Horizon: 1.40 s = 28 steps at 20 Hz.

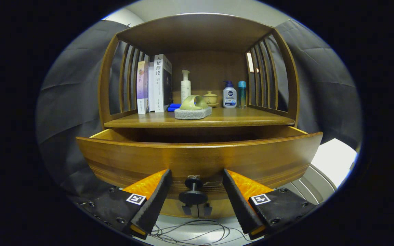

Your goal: Pull open the drawer, take out the items inside it, and place them on the countertop above the cabinet.

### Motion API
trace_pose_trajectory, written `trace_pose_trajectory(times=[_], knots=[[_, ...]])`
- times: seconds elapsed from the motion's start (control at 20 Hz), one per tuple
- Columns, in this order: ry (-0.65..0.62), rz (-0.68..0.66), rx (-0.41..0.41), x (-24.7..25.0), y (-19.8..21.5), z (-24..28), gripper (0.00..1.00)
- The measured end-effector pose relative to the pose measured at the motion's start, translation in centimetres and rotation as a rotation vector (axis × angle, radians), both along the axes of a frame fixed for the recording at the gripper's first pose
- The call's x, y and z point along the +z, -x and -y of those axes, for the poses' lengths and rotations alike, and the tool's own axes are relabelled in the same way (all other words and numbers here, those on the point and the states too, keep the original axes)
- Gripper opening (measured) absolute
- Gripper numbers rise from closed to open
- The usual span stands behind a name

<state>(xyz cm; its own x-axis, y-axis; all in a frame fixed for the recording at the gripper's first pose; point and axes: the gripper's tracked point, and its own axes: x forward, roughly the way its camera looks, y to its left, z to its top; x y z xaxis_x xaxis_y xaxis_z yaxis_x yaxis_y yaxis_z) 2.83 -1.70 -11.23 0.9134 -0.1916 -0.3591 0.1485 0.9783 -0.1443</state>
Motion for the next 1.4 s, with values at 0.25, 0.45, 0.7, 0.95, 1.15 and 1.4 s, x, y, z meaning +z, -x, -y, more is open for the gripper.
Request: trace_pose_trajectory(times=[0.25,0.45,0.7,0.95,1.15,1.4], knots=[[0.013,0.003,-0.003,-0.3,-1.8,0.3,0.96],[0.018,0.007,-0.002,-0.4,-3.0,0.5,0.96],[0.031,0.021,-0.004,-0.7,-4.3,0.5,0.97],[0.028,0.020,-0.012,-0.9,-5.9,0.7,0.98],[0.029,0.024,-0.016,-1.1,-6.9,0.8,0.98],[0.030,0.030,-0.017,-1.3,-8.2,1.0,0.98]])
